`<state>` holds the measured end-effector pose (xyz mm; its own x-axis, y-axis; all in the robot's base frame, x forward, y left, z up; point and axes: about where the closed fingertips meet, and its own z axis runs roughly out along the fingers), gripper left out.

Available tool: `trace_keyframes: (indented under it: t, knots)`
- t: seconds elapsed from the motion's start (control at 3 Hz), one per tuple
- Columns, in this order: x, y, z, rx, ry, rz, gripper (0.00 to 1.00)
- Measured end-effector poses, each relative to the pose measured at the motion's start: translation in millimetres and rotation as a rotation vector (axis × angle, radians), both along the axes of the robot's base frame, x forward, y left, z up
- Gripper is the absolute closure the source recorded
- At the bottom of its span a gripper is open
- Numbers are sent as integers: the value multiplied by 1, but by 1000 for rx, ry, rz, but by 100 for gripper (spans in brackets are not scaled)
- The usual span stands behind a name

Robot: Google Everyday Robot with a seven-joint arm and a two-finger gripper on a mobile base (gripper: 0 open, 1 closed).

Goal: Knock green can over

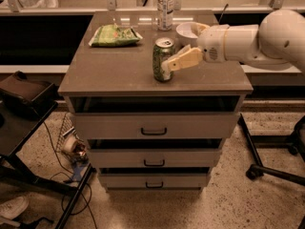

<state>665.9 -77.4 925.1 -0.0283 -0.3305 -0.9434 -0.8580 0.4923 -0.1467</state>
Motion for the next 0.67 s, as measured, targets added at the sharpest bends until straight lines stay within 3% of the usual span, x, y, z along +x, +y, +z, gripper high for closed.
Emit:
trace_keyframes:
  t: [0.67]
  knots:
    - [24, 29, -33, 190, -11, 67, 0]
